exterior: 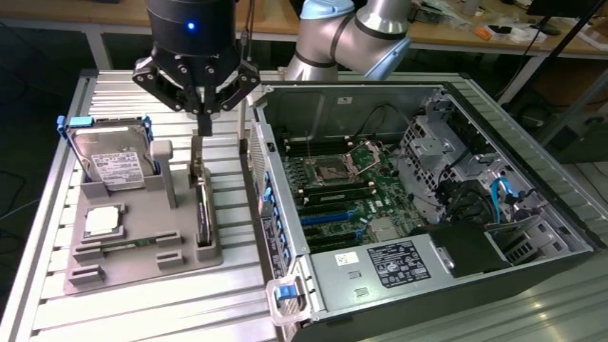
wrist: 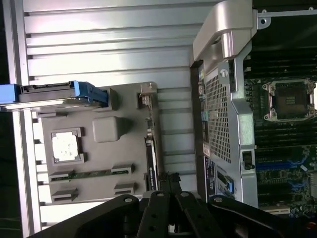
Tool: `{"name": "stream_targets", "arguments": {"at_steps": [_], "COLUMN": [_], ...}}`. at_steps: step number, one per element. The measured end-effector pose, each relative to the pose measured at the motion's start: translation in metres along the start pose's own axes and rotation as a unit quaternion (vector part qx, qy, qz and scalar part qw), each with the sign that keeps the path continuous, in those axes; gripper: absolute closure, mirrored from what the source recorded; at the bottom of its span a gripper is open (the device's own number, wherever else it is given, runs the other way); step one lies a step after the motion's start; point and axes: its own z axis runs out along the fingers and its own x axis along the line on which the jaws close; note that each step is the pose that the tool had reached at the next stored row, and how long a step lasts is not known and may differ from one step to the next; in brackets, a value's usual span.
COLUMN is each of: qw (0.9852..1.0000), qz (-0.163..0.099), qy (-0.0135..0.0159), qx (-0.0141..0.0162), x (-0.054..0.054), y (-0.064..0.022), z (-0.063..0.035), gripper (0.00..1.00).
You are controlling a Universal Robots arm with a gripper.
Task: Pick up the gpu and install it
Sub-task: 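Reach for the gpu, then pick up the gpu and move the gpu toward the slot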
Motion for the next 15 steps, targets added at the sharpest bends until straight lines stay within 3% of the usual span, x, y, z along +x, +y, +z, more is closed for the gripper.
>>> {"name": "stream_targets", "arguments": {"at_steps": [11, 15], "qw": [0.9998, 0.9998], "qz": [-0.018, -0.018], "qy": [0.0008, 0.0008], "qx": [-0.0004, -0.0004], "x": [0.015, 0.016], "y": [-0.0047, -0.0047], "z": [0.0007, 0.0007], "gripper": [0.89, 0.89]}}
